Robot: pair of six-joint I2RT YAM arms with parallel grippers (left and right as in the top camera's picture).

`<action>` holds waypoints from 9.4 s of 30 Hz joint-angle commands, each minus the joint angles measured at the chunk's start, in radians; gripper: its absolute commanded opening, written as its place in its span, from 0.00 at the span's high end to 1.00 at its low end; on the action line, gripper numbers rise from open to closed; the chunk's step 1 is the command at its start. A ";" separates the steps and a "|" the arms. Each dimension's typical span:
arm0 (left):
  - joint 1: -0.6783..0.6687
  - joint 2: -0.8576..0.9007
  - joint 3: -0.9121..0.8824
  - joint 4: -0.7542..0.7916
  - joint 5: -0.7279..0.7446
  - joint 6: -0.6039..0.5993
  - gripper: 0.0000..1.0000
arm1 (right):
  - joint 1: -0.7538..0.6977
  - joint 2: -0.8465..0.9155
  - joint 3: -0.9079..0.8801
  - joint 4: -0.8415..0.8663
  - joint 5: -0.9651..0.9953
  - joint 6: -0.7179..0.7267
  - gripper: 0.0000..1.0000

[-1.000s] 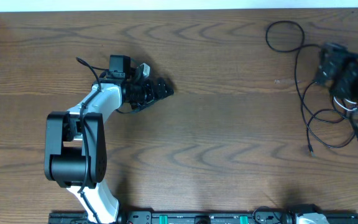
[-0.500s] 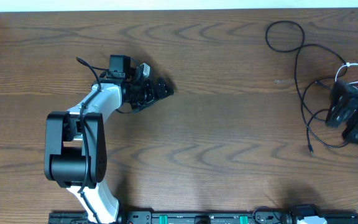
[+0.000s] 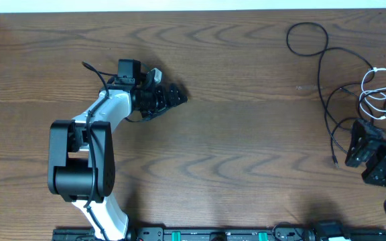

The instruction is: Untangle cables

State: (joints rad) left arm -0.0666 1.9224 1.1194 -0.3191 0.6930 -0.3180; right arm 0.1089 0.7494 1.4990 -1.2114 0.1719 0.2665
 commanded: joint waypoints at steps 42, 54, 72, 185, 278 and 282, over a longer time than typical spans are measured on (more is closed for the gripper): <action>0.000 0.015 -0.016 -0.015 -0.029 -0.002 0.03 | 0.016 -0.745 -1.046 0.918 0.002 -0.006 0.01; 0.000 0.015 -0.016 -0.015 -0.029 -0.002 0.03 | 0.016 -0.745 -1.240 1.142 0.002 -0.006 0.01; 0.000 0.015 -0.016 -0.015 -0.029 -0.002 0.03 | 0.015 -0.745 -1.493 1.147 -0.004 -0.012 0.01; 0.000 0.015 -0.016 -0.015 -0.029 -0.002 0.03 | 0.032 -0.745 -1.494 1.148 -0.047 -0.402 0.01; 0.000 -0.893 -1.115 0.828 -0.506 0.380 0.03 | 0.032 -0.745 -1.494 1.147 -0.047 -0.402 0.01; 0.000 -0.926 -1.115 0.790 -0.503 0.379 0.03 | 0.032 -0.745 -1.494 1.148 -0.047 -0.402 0.01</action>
State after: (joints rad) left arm -0.0685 1.0222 0.0063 0.4831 0.1959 0.0742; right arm 0.1444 0.0116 0.0063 -0.0593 0.1268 -0.1219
